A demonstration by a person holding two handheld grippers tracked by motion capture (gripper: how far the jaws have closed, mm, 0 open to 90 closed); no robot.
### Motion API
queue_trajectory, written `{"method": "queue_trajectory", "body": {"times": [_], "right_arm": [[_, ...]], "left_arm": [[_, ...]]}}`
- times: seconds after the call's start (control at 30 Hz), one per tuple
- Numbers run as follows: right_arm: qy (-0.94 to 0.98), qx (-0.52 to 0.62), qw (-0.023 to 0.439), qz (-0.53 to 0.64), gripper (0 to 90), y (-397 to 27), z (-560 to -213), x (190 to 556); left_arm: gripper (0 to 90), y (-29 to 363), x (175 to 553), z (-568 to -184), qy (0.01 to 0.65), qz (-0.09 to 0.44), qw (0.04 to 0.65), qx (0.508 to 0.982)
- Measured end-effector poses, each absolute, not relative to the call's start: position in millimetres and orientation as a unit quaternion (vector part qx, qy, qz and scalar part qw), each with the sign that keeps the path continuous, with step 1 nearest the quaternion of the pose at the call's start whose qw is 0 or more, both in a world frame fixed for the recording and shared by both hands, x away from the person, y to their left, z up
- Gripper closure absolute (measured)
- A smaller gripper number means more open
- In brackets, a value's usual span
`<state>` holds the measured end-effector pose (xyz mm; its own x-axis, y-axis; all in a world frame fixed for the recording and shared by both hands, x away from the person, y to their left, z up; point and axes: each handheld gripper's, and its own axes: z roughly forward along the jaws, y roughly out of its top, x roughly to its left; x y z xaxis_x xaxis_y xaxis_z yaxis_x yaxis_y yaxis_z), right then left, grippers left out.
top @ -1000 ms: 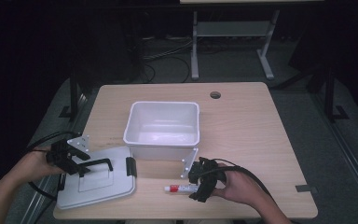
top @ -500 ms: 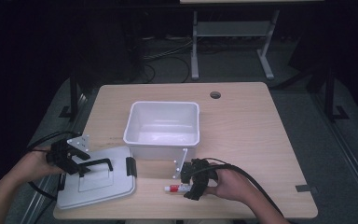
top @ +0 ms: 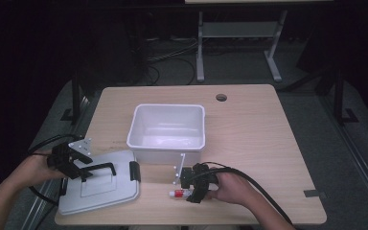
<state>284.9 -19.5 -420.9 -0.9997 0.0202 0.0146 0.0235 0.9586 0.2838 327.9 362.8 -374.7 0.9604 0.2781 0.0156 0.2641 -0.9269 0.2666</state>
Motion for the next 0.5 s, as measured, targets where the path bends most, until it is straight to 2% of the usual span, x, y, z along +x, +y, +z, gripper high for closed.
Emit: {"method": "queue_trajectory", "body": {"times": [0.5], "right_arm": [[-0.992,0.000,0.004,-0.129,55.1,-13.6,-426.4,283.9]], "left_arm": [[45.4,361.6,329.0,-374.0,0.135,0.027,0.129,0.982]]}}
